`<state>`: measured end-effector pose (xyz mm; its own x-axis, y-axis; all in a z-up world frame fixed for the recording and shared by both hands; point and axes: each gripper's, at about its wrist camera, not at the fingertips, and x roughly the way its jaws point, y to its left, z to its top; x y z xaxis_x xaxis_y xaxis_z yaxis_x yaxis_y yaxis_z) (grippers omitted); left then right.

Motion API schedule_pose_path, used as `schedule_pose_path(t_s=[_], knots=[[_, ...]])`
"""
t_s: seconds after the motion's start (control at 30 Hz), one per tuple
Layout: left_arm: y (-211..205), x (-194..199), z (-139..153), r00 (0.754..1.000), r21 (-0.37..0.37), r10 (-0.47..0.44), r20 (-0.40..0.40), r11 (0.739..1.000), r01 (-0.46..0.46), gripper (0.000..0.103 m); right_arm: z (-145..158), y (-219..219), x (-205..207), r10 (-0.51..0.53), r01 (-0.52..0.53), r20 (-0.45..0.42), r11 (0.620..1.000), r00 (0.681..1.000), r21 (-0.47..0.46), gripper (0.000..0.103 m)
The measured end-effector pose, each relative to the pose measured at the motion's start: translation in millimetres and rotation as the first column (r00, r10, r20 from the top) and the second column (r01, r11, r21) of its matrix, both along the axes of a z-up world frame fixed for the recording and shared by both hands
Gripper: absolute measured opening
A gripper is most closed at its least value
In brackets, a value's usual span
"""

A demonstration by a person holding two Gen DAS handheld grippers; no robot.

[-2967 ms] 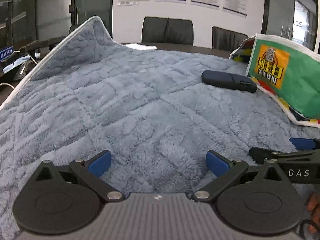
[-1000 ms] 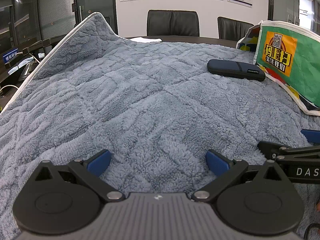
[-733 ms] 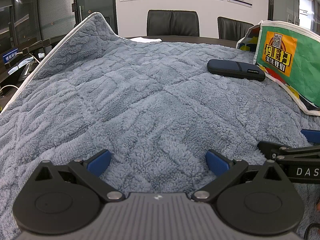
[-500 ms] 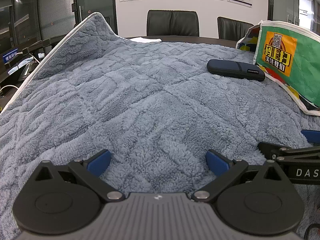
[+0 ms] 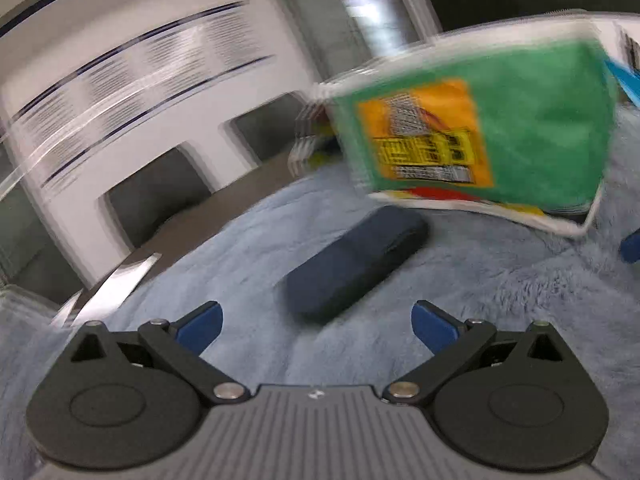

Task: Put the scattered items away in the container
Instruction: 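Lower the left gripper onto the navy zippered case and close on it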

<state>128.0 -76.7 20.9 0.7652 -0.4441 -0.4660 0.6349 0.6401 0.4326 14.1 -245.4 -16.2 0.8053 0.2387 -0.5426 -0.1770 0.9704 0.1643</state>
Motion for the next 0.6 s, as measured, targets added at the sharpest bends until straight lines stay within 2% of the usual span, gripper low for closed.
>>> schedule_pose_path(t_s=[0.07, 0.13, 0.2, 0.27, 0.3, 0.4, 0.5, 0.6], knots=[[-24, 23, -13, 0.998, 0.061, -0.06, 0.008, 0.996, 0.059, 0.103, -2, -3, -13, 0.005, -0.004, 0.036, 1.0, 0.999, -0.01, 0.103], [-37, 42, -24, 0.999, 0.079, -0.041, 0.013, 0.996, 0.04, 0.1, 1, -13, -24, -0.004, 0.001, 0.084, 0.999, 0.996, 0.037, 0.103], [-43, 54, -33, 0.998, 0.072, -0.061, -0.014, 0.995, 0.062, 0.081, 0, -25, -27, -0.017, 0.004, 0.104, 0.993, 0.994, 0.122, 0.103], [-43, 60, -35, 0.996, 0.05, -0.078, -0.032, 0.996, 0.079, 0.071, -5, -38, -20, -0.04, 0.028, 0.054, 0.979, 0.998, 0.204, 0.103], [-41, 62, -33, 0.994, 0.036, -0.093, -0.052, 0.995, 0.095, 0.059, -9, -46, -15, -0.058, 0.053, 0.014, 0.967, 0.998, 0.251, 0.103], [-32, 59, -25, 0.994, 0.019, -0.091, -0.053, 0.996, 0.092, 0.038, -12, -55, -11, -0.077, 0.077, -0.013, 0.941, 0.997, 0.33, 0.103], [-15, 40, -5, 0.993, -0.025, -0.097, -0.065, 0.995, 0.096, 0.028, -7, -46, -14, -0.049, 0.044, 0.013, 0.961, 0.999, 0.272, 0.103], [6, -3, 18, 0.985, 0.01, -0.164, -0.057, 0.986, 0.165, 0.023, 8, -33, -21, 0.054, -0.063, 0.079, 0.991, 0.995, 0.114, 0.103]])
